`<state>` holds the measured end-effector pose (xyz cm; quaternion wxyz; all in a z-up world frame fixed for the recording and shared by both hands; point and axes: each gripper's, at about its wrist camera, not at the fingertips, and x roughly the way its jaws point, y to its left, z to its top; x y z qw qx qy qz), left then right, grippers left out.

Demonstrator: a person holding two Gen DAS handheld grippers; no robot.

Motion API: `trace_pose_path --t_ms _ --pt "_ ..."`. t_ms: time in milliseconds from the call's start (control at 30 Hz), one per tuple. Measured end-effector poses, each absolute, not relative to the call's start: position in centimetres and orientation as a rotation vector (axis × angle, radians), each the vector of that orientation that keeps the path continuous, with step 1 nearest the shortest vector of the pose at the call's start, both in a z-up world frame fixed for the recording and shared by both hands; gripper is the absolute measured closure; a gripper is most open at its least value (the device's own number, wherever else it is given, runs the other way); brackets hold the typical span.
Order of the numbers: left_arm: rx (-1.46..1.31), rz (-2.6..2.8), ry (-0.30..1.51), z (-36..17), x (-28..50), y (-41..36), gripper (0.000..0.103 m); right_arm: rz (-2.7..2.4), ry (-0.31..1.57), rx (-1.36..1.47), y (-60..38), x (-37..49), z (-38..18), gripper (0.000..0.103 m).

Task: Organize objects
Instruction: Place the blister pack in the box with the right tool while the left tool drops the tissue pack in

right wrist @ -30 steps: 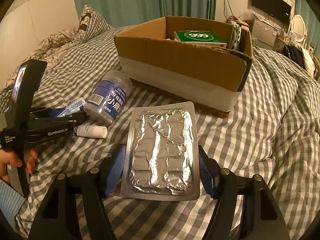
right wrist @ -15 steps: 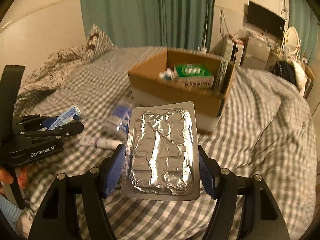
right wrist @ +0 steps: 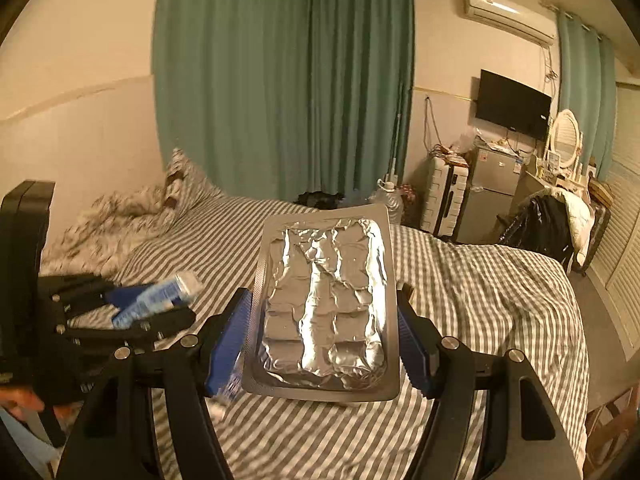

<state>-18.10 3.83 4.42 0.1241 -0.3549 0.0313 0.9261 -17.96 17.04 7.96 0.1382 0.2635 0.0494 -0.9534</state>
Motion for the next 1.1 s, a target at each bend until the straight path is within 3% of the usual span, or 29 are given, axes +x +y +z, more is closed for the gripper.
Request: trace_pose_path --t_ms 367,533,667,733,767,833,867,1100 --pt "-1.199 2.636 0.154 -2.1 -29.8 7.7 0.060 -2.740 0.007 0.930 19.4 -29.2 1.8 0.035" --pt "-1.291 2.592 0.180 -6.3 -32.1 7.5 0.060 -2.705 0.083 1.012 19.0 -31.6 -2.7 0.035" --pt "-1.319 2.575 0.175 -7.9 -32.1 7.4 0.060 -2.677 0.037 1.049 19.7 -32.7 -4.4 0.034" --pt "-1.297 2.601 0.181 -7.8 -31.9 7.5 0.051 -2.672 0.019 1.041 20.0 -32.7 -4.4 0.033" --pt "-1.284 2.606 0.184 -7.7 -31.6 7.5 0.047 -2.672 0.005 1.031 20.1 -32.6 -4.3 0.025" --pt "-1.261 2.625 0.181 -6.9 -31.1 7.3 0.020 -2.687 -0.031 0.997 20.5 -32.2 -3.7 0.017" --pt "-1.250 2.643 0.173 -6.4 -30.8 7.2 0.016 -2.693 -0.044 0.985 20.6 -32.0 -3.3 0.016" --pt "-1.177 2.719 0.131 -1.5 -27.4 5.1 0.010 -2.732 0.000 0.929 20.2 -28.0 1.4 0.016"
